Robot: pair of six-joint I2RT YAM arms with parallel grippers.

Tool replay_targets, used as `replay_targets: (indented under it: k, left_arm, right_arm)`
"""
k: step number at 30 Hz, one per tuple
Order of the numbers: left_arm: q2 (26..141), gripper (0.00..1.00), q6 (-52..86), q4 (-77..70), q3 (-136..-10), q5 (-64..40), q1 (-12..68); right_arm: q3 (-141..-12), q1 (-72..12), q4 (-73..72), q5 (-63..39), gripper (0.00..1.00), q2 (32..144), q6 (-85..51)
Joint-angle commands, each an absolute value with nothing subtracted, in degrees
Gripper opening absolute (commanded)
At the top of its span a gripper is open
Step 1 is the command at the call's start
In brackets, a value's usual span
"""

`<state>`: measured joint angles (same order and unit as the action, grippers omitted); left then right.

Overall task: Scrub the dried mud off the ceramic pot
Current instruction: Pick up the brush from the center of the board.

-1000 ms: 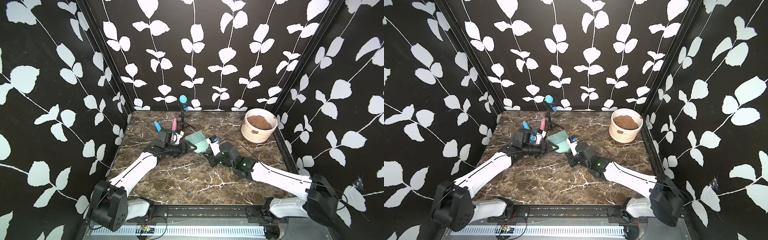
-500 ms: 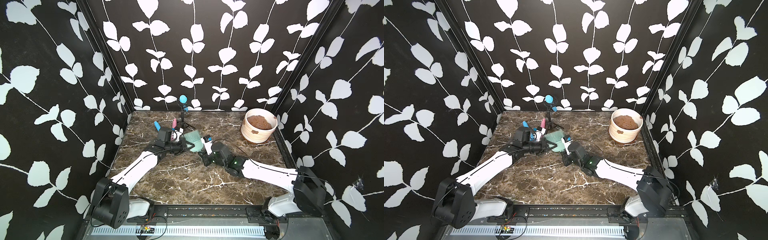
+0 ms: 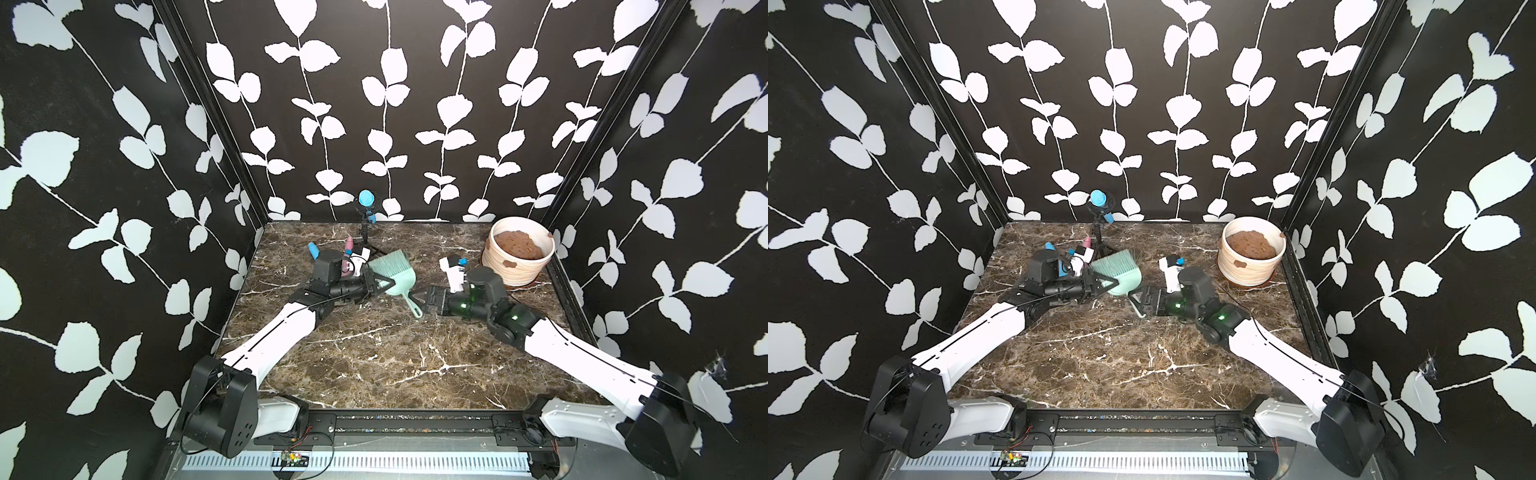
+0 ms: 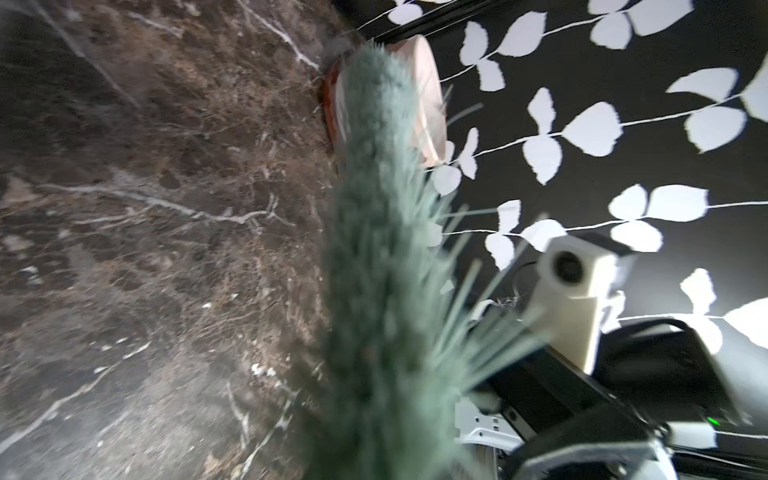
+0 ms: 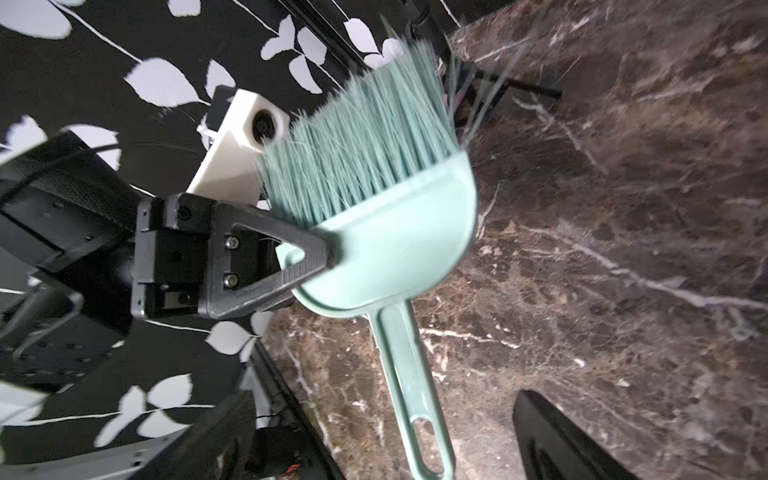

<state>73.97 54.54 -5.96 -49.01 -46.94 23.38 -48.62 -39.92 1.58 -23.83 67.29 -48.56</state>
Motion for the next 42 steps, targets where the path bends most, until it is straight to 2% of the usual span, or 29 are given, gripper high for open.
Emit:
replay_targets:
  k: [1,5,8,12,21,26,33,40,42]
  left_arm:
    - [71.2,0.0,59.8,-19.5,-48.0,-50.1,23.6]
    - [71.2,0.0,67.3,-29.9,-45.6,-48.9,23.7]
    - [71.4,0.0,71.9,-36.4,-43.9,-47.1,23.8]
    - [72.9,0.0,78.5,-44.8,-42.2,-45.6,24.5]
    - [75.0,0.0,82.5,-49.5,-42.0,-45.0,27.1]
    - [74.0,0.0,80.5,-45.2,-42.4,-44.1,28.0]
    - [74.5,0.0,80.7,-44.3,-43.4,-44.2,29.4]
    - [74.3,0.0,81.3,-43.2,-43.1,-43.9,29.8]
    - [74.4,0.0,81.1,-42.4,-43.3,-44.2,30.0]
  right_arm:
    - [-44.6,-39.8,-1.3,-36.0,0.96,64.7,-58.0]
    - [-37.0,-39.7,-19.9,-33.6,0.92,61.0,-71.2]
    - [-31.7,-39.8,-31.5,-25.5,0.82,59.3,-80.4]
    - [-30.0,-39.9,-44.0,-17.7,0.76,60.0,-84.5]
    - [-36.0,-39.9,-47.1,-18.6,0.71,63.7,-84.8]
    - [-38.0,-39.9,-47.5,-18.7,0.54,65.5,-85.0]
    - [-38.4,-39.9,-46.2,-16.4,0.46,64.7,-82.3]
    - [-37.9,-39.9,-42.2,-13.6,0.3,61.9,-77.5]
    - [-38.0,-39.9,-41.9,-13.6,0.2,61.9,-76.6]
